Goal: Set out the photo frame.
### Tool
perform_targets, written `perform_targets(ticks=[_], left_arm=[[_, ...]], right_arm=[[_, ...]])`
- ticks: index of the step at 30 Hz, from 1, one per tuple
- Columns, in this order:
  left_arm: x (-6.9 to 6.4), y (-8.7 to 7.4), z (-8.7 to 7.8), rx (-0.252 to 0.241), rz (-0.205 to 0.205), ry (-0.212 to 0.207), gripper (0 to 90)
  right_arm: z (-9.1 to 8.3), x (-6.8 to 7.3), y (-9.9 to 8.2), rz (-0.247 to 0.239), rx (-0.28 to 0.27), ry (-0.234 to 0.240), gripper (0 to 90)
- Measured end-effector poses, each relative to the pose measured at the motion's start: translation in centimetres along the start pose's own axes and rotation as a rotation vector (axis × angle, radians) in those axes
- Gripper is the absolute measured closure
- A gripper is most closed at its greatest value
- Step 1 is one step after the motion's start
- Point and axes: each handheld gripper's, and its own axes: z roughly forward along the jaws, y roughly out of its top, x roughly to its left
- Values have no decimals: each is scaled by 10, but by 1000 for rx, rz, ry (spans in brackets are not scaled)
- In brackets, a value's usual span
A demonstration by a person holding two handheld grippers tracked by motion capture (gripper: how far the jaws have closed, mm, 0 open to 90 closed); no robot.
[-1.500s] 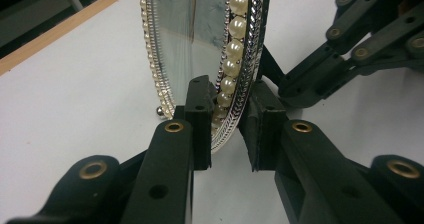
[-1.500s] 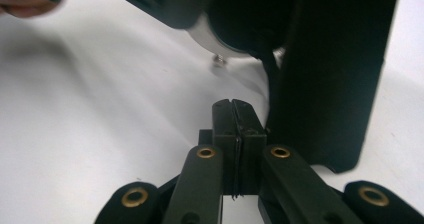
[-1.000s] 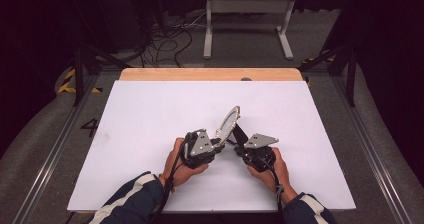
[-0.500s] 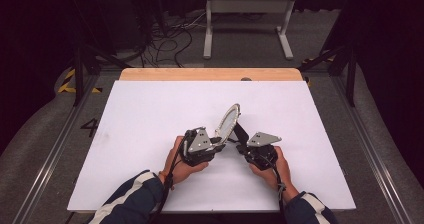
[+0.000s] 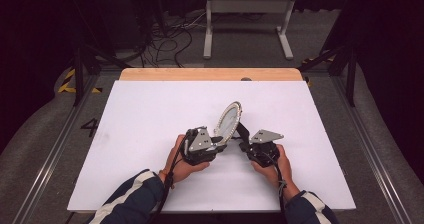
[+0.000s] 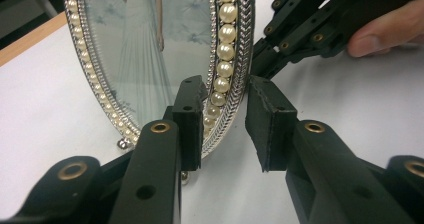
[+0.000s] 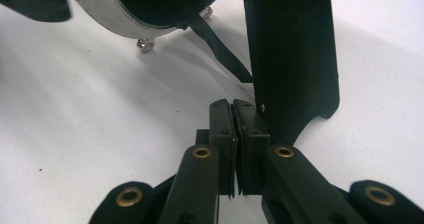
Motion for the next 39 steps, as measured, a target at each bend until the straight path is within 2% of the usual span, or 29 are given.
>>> perform_targets(ticks=[10, 12, 14, 16, 18, 20, 21, 23, 27, 31, 33, 34, 36, 39], left_arm=[[7, -6, -16, 27, 18, -15, 599], [9, -9, -23, 31, 19, -35, 578], [11, -13, -29, 53, 25, -55, 534], [11, -18, -35, 72, 32, -43, 483], [13, -25, -40, 79, 11, -39, 453], [14, -34, -47, 81, -20, -27, 399], [14, -39, -50, 85, -33, -29, 379], [14, -46, -58, 99, -38, -6, 341], [16, -61, -76, 117, -89, 27, 256], [19, -74, -94, 135, -99, 67, 213], [23, -78, -106, 121, -110, 84, 189], [26, -80, -113, 102, -127, 91, 185], [29, -83, -121, 79, -152, 107, 179], [31, -87, -127, 71, -165, 123, 177]], right_arm=[[3, -2, 2, 6, 4, -28, 831], [3, -2, 1, 9, 3, -25, 821], [3, -2, 1, 10, 1, -21, 786], [1, 1, 2, 5, -18, -26, 767], [-3, 6, 3, 11, -54, -32, 738], [-6, 13, 6, 10, -77, -15, 715], [-7, 17, 7, 1, -79, -8, 695], [-8, 25, 9, -13, -87, 7, 639], [-7, 40, 14, -31, -109, 9, 533], [-5, 44, 20, 17, -130, 10, 460], [-1, 46, 23, 52, -146, 11, 427], [0, 47, 23, 59, -152, 5, 417], [4, 49, 26, 68, -156, -7, 398], [8, 50, 29, 88, -172, -17, 396]])
